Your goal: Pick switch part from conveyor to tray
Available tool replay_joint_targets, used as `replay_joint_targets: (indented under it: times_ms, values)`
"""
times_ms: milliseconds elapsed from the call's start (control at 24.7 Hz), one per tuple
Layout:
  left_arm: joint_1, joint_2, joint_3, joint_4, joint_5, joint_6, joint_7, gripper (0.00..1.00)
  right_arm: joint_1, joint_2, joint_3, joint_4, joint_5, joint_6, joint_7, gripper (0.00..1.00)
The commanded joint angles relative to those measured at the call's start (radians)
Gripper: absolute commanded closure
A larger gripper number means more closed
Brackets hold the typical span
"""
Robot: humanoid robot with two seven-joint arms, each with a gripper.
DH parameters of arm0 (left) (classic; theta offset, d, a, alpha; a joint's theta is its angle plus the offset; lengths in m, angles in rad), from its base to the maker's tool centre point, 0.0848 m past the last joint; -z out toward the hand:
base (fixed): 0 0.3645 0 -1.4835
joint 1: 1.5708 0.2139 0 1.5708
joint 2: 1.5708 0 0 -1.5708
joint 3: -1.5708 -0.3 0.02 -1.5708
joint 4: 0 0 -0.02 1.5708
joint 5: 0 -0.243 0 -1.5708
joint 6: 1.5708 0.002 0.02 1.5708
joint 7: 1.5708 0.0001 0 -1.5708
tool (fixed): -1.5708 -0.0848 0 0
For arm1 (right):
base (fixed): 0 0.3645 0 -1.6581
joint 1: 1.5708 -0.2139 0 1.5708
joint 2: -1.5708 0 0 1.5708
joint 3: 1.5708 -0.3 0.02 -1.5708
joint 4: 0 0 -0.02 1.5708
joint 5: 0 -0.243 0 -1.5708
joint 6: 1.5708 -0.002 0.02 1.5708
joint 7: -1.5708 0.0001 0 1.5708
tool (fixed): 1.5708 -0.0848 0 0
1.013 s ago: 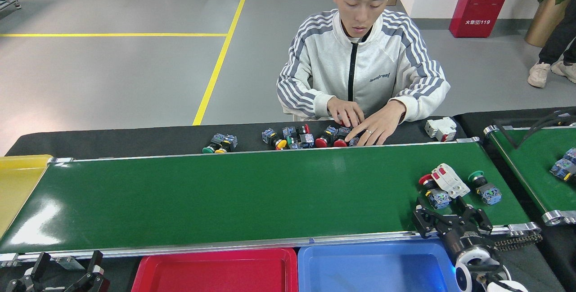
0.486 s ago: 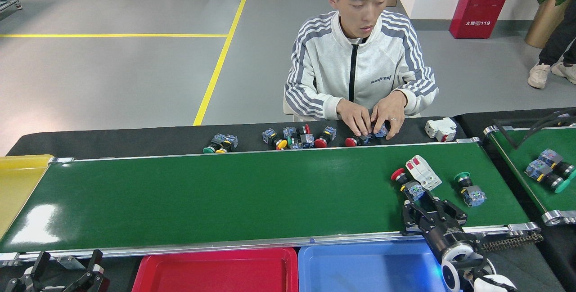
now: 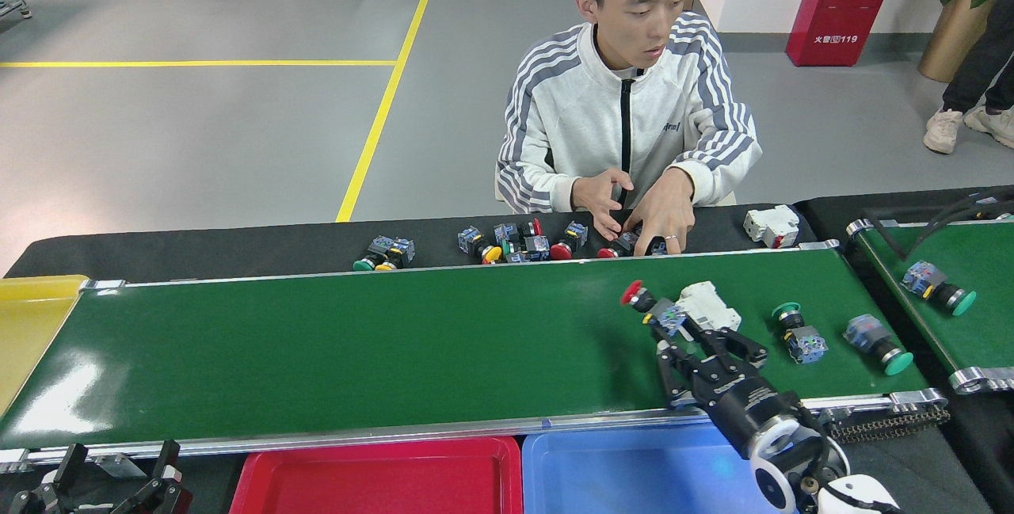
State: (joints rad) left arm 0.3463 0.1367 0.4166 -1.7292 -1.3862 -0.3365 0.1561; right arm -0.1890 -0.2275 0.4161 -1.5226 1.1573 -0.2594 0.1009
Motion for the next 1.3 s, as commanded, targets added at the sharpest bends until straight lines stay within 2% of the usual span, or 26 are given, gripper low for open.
replay_joint_targets:
  times_ms: [0, 41, 122, 162, 284, 324, 405, 486, 567, 608, 729, 810, 891, 973, 1094, 1256]
  values:
    - [-0.006, 0.012, 0.005, -0.009, -0.002, 0.002, 0.006, 0.0, -0.017, 0.037, 0.059, -0.034, 0.018, -0.053, -0.007, 0.91]
    - [-0.006, 0.012, 0.005, -0.009, -0.002, 0.002, 0.006, 0.0, -0.02, 0.059, 0.095, -0.033, 0.047, -0.058, -0.007, 0.85]
    - [-0.006, 0.012, 0.005, -0.009, -0.002, 0.002, 0.006, 0.0, -0.018, 0.106, 0.153, -0.033, 0.121, -0.061, -0.007, 0.55]
    - [-0.007, 0.012, 0.004, -0.009, -0.002, 0.002, 0.005, 0.0, -0.01, 0.122, 0.171, -0.034, 0.142, -0.067, -0.007, 0.47]
    - [0.0, 0.012, 0.005, -0.009, -0.001, -0.004, 0.002, 0.0, -0.013, 0.16, 0.239, -0.034, 0.147, -0.141, -0.004, 0.35]
    - [0.002, 0.012, 0.005, -0.009, -0.001, -0.003, 0.002, 0.0, -0.013, 0.174, 0.247, -0.034, 0.148, -0.156, -0.003, 0.33]
    - [0.01, 0.015, 0.005, -0.009, 0.001, -0.007, -0.003, 0.0, -0.012, 0.197, 0.248, -0.034, 0.15, -0.162, -0.003, 0.23]
    - [0.016, 0.017, 0.005, -0.01, 0.001, -0.013, -0.006, 0.0, -0.009, 0.203, 0.244, -0.037, 0.15, -0.155, -0.004, 0.17]
    - [0.025, 0.023, 0.007, -0.01, 0.001, -0.033, -0.006, 0.0, -0.003, 0.197, 0.231, -0.047, 0.148, -0.133, -0.004, 0.16]
    - [0.031, 0.023, 0.008, -0.01, 0.001, -0.041, -0.007, 0.0, 0.013, 0.188, 0.202, -0.059, 0.147, -0.081, -0.007, 0.16]
    - [0.037, 0.021, 0.033, -0.01, 0.006, -0.05, -0.01, 0.0, 0.114, 0.146, 0.086, -0.11, 0.147, 0.077, -0.038, 0.17]
    - [0.045, 0.021, 0.044, -0.01, 0.007, -0.065, -0.043, 0.0, 0.206, 0.109, -0.008, -0.149, 0.147, 0.163, -0.116, 0.17]
    - [0.049, 0.02, 0.054, -0.012, 0.009, -0.067, -0.053, 0.0, 0.289, 0.103, -0.066, -0.168, 0.148, 0.229, -0.184, 0.16]
    - [0.051, 0.018, 0.056, -0.01, 0.009, -0.064, -0.053, 0.0, 0.344, 0.105, -0.12, -0.168, 0.148, 0.324, -0.245, 0.06]
    - [0.051, 0.015, 0.056, -0.01, 0.009, -0.064, -0.053, 0.0, 0.37, 0.105, -0.171, -0.166, 0.147, 0.413, -0.271, 0.02]
    - [0.048, 0.017, 0.056, -0.01, 0.009, -0.064, -0.053, 0.0, 0.333, 0.1, -0.171, -0.165, 0.15, 0.419, -0.239, 0.02]
